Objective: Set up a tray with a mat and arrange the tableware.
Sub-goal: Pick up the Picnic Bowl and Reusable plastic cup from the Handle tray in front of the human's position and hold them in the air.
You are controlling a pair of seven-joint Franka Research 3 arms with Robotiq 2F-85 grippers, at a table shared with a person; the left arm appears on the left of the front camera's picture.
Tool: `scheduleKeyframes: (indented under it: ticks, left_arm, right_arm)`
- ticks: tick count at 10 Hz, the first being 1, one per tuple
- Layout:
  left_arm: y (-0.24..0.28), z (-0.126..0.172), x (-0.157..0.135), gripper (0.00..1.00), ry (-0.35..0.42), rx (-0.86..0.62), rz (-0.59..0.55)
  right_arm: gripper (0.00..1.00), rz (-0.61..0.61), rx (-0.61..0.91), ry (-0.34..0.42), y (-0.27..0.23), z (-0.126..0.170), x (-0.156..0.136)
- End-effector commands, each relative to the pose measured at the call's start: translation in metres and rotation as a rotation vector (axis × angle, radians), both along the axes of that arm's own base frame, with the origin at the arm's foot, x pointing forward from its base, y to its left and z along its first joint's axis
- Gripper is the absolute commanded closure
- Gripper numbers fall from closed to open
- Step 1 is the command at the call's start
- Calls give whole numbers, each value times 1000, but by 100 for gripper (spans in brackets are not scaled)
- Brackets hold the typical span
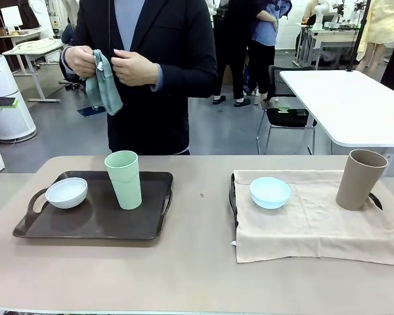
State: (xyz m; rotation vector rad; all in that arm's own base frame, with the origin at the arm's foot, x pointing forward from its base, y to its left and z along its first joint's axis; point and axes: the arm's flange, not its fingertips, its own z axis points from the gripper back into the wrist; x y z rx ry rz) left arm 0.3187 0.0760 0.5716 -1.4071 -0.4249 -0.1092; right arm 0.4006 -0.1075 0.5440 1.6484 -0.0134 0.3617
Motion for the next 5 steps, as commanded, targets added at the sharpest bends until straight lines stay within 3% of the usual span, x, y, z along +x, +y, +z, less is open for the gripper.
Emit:
scheduleKeyframes:
  ticks: [1,3,4,5]
  left_arm:
    - [0,-1,1,0,-31,-17,-4]
    - [0,0,0,0,0,0,0]
    - [-5,13,-4,0,-104,124,-16]
    - [-9,25,-11,0,-142,306,-2]
  right_arm:
    - [0,1,-10,-15,0,-5,-1]
    - [0,0,0,0,0,0,0]
    - [0,-47,-265,-124,31,27,3]
    - [0,4,-433,-251,72,60,2]
